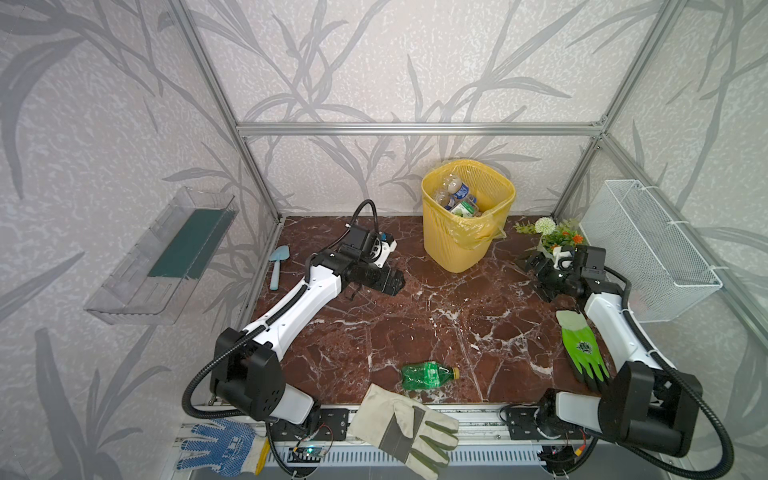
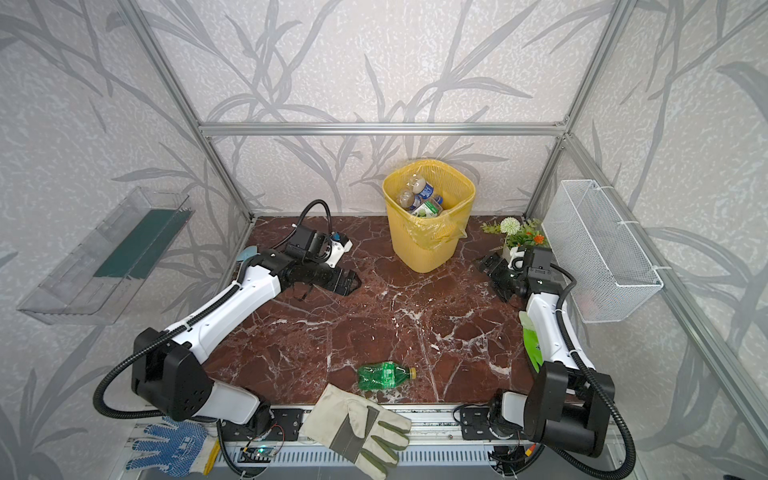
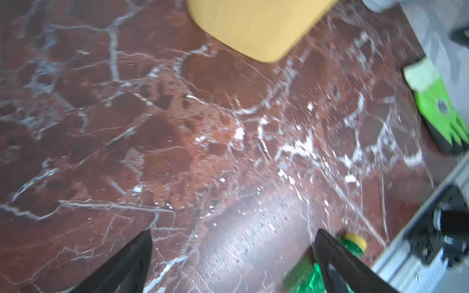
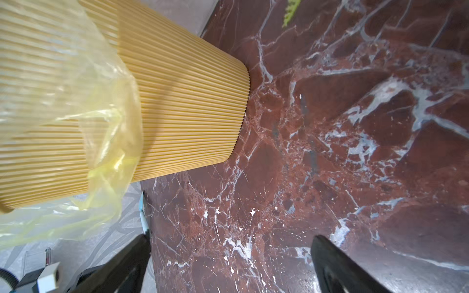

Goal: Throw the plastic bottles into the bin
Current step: 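Draw the right arm back while the left gripper reaches to the green bottle, then grasp the green yellow-capped bottle with the left gripper and lift it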

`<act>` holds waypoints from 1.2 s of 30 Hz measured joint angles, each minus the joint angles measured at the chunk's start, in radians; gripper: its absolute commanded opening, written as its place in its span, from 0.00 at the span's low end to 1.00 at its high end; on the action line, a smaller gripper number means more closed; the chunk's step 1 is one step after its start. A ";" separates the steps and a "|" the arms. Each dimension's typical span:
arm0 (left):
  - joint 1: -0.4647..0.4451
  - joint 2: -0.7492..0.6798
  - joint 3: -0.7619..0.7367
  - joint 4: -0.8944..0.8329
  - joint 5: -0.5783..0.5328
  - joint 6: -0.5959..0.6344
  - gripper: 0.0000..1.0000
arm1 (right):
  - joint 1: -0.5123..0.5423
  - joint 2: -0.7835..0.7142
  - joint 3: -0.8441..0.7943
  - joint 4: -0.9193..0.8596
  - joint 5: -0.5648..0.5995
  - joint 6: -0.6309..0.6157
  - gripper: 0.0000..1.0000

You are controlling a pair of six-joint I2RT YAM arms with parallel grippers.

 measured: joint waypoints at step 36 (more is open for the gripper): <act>-0.661 0.318 -0.048 -0.137 -0.150 0.143 0.98 | 0.042 -0.060 -0.125 0.069 -0.001 -0.118 0.99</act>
